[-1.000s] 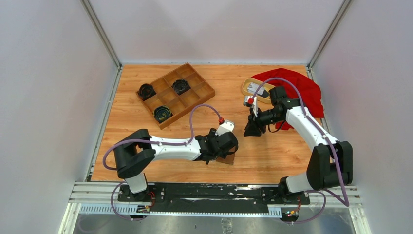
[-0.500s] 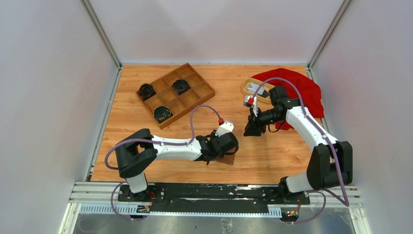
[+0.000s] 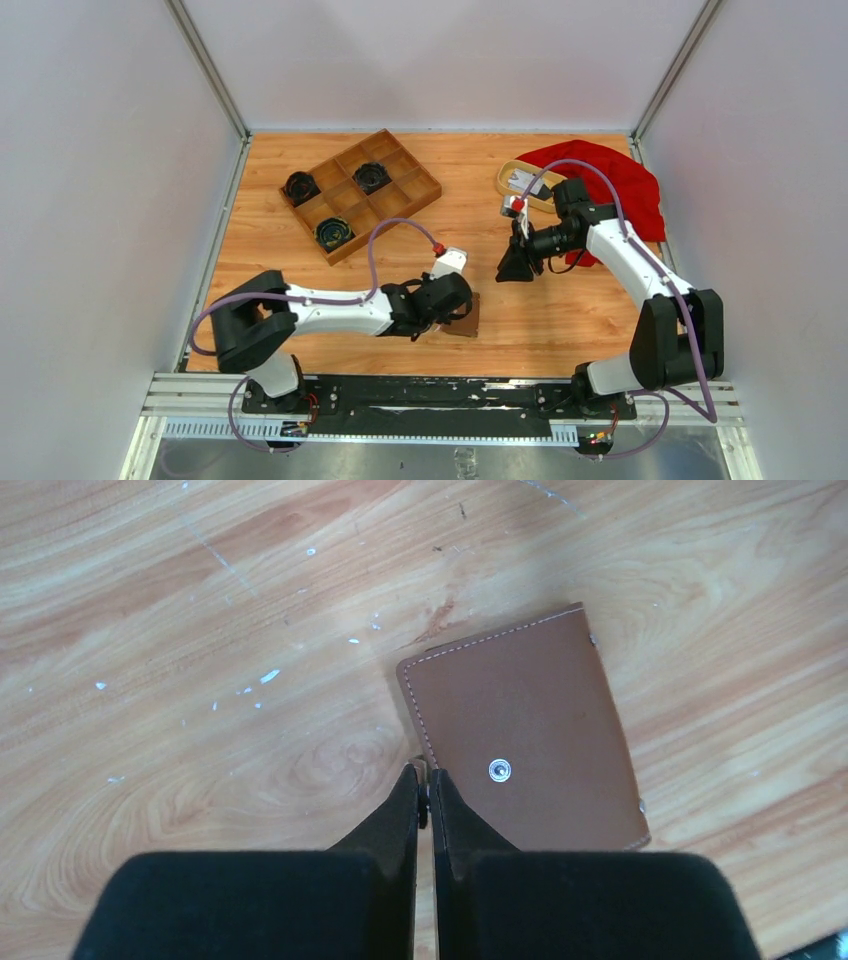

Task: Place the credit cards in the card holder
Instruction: Open the card holder at the center of the board.

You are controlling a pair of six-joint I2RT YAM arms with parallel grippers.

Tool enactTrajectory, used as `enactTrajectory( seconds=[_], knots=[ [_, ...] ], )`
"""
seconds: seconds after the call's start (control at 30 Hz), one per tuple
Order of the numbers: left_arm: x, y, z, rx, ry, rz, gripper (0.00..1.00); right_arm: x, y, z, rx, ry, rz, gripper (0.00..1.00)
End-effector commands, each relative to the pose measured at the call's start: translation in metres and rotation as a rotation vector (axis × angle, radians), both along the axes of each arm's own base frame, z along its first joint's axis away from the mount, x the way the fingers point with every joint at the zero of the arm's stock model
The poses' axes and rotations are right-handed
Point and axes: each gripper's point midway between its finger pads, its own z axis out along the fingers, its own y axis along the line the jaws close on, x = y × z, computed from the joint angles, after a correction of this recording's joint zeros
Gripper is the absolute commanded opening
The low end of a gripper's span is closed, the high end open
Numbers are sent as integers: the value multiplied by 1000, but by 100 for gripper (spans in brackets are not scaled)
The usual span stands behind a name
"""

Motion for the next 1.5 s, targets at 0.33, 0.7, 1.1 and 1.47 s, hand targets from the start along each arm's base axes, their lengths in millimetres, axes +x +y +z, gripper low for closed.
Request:
enactTrajectory(
  seconds=[0.33,0.7,1.1,1.47],
  knots=[
    [16,-27,103,-605,-13,48,0,-14,40,6,204,380,-39,52],
    [24,-26,104,-639,-6,61,0,12,42,-13,152,457,-182,56],
    [32,50,32,-526,56,221,0,5,38,-23,100,400,-116,54],
    [14,104,-25,-360,77,271,0,-1,49,-56,-34,417,-87,52]
  ],
)
